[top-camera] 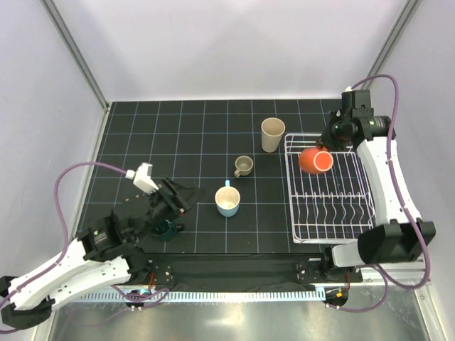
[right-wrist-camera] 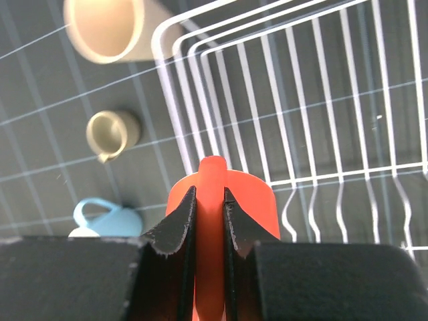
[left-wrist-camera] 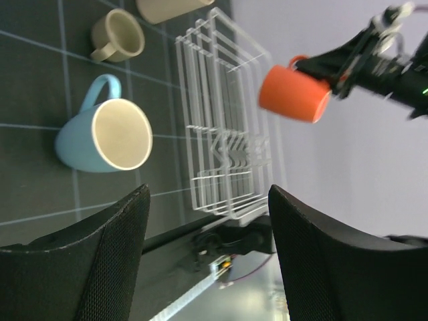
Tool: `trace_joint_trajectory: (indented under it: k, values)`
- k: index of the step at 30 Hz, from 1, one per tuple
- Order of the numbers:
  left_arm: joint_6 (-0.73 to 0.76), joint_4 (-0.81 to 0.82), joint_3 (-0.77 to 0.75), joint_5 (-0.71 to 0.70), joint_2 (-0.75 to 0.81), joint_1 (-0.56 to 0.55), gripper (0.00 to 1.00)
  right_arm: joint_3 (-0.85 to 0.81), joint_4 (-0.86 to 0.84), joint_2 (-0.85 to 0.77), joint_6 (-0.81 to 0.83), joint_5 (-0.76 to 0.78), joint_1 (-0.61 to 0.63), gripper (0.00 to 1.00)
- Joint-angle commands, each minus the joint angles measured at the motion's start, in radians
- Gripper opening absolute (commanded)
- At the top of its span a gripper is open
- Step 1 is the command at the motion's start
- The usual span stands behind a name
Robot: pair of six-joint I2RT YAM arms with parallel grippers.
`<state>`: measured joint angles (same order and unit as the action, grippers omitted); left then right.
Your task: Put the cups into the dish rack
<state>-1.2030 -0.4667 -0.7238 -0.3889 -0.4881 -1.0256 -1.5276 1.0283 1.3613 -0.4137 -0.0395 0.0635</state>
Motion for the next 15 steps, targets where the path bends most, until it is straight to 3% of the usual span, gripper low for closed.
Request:
trace_joint_trajectory:
  k: [1, 7, 15]
  values:
    - [0.095, -0.041, -0.054, 0.015, -0.105, -0.002, 0.70, -0.072, -0.023, 0.070, 0.033, -0.025, -0.043, 0.04]
    - [0.166, -0.046, -0.131, 0.102, -0.247, -0.001, 0.71, -0.062, -0.066, 0.226, 0.026, -0.051, -0.048, 0.04]
    - [0.152, 0.085, -0.065, 0.137, -0.303, -0.002, 0.71, -0.105, -0.073, 0.401, 0.027, -0.056, -0.051, 0.04]
